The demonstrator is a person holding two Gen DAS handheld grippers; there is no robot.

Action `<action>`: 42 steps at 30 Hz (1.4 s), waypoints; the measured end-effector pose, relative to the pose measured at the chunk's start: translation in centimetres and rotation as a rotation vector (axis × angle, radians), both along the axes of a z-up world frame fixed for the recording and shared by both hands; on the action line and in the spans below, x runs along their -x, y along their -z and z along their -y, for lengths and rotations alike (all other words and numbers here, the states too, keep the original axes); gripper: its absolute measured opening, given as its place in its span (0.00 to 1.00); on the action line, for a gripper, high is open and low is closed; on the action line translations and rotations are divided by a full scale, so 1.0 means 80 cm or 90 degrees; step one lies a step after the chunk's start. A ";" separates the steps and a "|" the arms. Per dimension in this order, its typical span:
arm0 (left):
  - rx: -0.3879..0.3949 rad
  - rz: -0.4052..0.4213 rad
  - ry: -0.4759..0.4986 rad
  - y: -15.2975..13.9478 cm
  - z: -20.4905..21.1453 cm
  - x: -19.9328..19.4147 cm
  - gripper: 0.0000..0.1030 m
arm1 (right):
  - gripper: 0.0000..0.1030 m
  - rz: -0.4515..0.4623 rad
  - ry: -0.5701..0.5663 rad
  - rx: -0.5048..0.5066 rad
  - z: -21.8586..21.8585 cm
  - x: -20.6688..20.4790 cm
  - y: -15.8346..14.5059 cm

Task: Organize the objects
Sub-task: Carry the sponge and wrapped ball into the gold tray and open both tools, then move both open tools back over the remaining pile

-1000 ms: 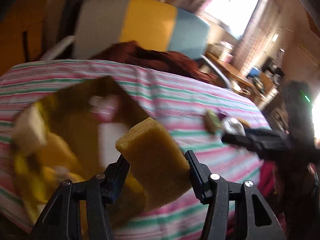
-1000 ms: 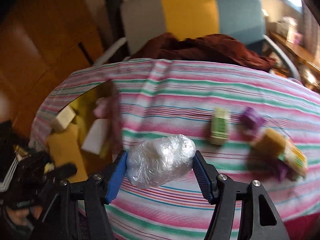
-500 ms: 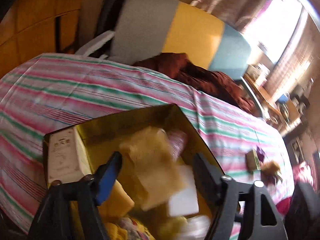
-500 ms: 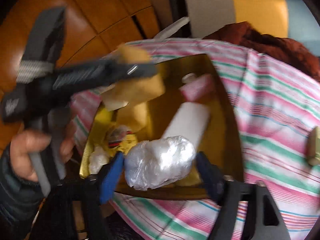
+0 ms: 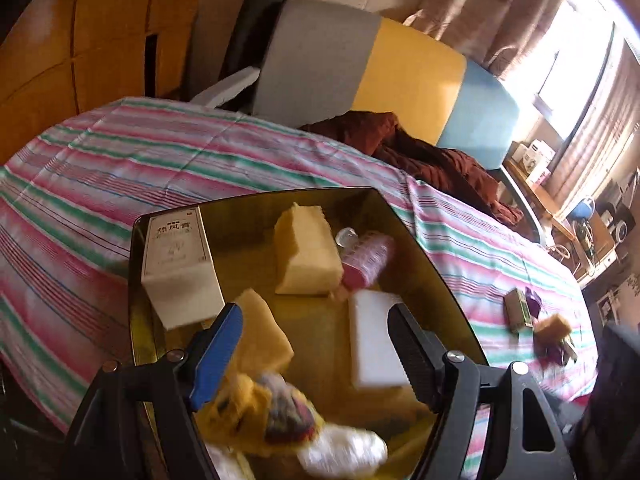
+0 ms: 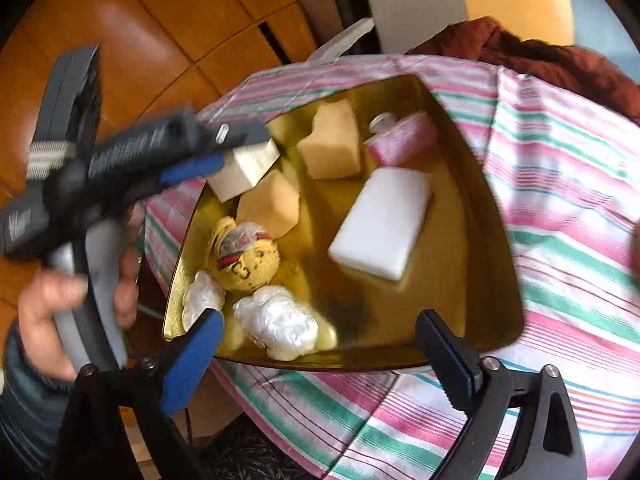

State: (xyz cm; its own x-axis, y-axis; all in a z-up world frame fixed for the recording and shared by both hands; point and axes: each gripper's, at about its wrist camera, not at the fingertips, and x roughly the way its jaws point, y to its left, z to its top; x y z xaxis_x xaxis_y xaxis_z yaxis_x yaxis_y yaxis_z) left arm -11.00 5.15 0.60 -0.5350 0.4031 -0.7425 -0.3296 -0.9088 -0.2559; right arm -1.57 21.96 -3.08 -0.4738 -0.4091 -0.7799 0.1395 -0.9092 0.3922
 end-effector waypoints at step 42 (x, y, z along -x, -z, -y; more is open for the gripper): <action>0.135 -0.110 0.018 0.006 -0.043 -0.144 0.76 | 1.00 -0.174 0.199 -0.263 -0.051 -0.072 -0.040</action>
State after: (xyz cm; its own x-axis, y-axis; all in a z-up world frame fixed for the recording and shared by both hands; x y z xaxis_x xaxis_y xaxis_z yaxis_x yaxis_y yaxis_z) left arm 0.54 8.63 0.15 -0.6517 0.2659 -0.7103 -0.3785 -0.9256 0.0008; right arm 4.22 26.07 0.13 -0.7291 0.0944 -0.6778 -0.1135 -0.9934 -0.0163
